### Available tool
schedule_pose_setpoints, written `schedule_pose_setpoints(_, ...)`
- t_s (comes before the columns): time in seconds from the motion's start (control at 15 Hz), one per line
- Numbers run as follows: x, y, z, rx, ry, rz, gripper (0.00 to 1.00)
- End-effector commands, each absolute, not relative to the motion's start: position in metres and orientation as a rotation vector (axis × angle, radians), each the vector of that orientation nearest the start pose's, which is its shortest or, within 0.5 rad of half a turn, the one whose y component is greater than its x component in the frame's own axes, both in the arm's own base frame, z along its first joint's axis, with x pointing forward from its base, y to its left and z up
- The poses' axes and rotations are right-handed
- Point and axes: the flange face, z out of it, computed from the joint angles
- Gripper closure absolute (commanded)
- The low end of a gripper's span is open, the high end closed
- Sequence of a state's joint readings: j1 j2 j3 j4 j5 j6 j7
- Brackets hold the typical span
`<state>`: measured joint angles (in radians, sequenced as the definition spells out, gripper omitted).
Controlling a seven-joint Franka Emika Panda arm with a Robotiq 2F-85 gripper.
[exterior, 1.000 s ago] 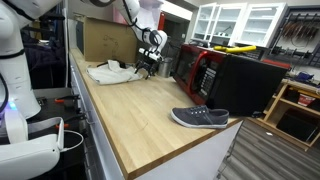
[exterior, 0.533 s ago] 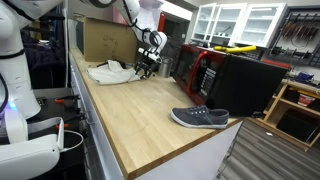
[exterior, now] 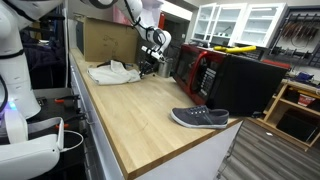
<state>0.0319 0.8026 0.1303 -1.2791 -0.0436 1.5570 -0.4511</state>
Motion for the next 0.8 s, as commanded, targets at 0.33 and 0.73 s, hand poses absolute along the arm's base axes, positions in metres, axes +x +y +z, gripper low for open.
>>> schedule_pose_setpoints(0.33, 0.725, 0.038, 0.256, -2.845, -0.652, 0.566, 0.99)
schedule_pose_setpoints(0.73, 0.74, 0.017, 0.284, -2.861, -0.566, 0.382, 0.99)
